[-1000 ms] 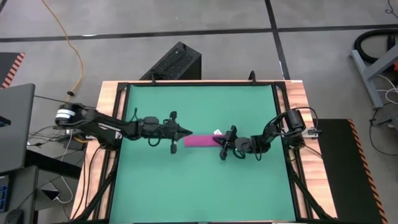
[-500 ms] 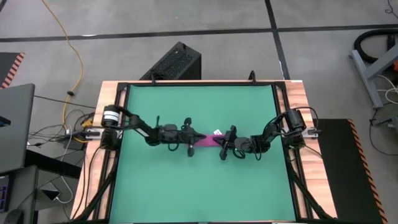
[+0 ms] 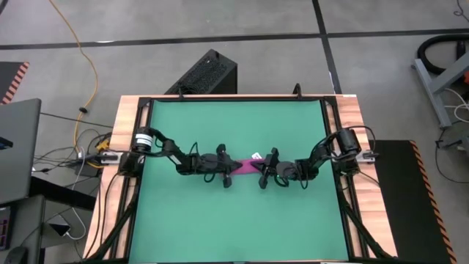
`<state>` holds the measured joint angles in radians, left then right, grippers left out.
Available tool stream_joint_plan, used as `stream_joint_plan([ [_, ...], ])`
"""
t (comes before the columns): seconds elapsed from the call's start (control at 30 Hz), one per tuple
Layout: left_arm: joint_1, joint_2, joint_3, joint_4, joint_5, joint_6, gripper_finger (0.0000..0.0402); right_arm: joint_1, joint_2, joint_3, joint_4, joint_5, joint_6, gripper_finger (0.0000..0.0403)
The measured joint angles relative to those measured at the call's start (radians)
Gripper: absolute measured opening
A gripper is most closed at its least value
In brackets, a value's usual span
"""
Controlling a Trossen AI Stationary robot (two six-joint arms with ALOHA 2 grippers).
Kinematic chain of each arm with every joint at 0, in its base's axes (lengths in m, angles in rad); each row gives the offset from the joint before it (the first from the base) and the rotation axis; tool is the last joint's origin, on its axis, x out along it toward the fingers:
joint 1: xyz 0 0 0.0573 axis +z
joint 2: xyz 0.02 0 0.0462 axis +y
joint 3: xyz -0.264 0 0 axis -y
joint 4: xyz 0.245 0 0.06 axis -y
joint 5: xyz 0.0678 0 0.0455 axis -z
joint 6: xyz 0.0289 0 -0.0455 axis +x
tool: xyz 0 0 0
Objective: Roll towel into tight, uniform cylinder
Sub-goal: Roll the pink towel
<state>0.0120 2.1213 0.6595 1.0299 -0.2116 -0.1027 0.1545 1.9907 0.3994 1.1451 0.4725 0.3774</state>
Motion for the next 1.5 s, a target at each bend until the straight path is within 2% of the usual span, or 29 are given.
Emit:
stream_joint_plan([
  [0.23,0.000,-0.001,-0.047,0.012,0.000,-0.082,0.0000,0.002,-0.001,0.004,-0.053,-0.004,0.040,0.0011],
  [0.5,-0.006,0.000,-0.054,0.025,-0.001,-0.104,0.0000,0.002,0.000,0.001,-0.041,-0.004,0.040,0.0011],
  [0.6,-0.006,0.000,-0.056,0.024,0.001,-0.108,0.0000,0.011,-0.027,-0.003,0.025,0.002,-0.035,0.0011],
  [0.83,-0.006,0.000,-0.057,0.025,0.020,-0.115,0.0000,0.006,-0.140,-0.004,0.042,0.015,-0.137,0.0011],
  [1.03,-0.006,0.000,-0.058,0.030,0.025,-0.114,0.0000,-0.021,-0.152,0.049,0.052,-0.021,-0.189,0.0011],
  [1.13,-0.006,0.000,-0.058,0.031,0.029,-0.114,0.0000,-0.045,-0.151,0.090,-0.041,-0.054,-0.199,0.0011],
  [1.33,-0.006,0.000,-0.058,0.031,0.031,-0.105,0.0000,-0.086,-0.152,0.111,-0.283,-0.049,-0.139,0.0011],
  [1.5,-0.006,0.000,-0.058,0.031,0.032,-0.102,0.0000,-0.106,-0.156,0.063,-0.353,-0.002,-0.030,0.0011],
])
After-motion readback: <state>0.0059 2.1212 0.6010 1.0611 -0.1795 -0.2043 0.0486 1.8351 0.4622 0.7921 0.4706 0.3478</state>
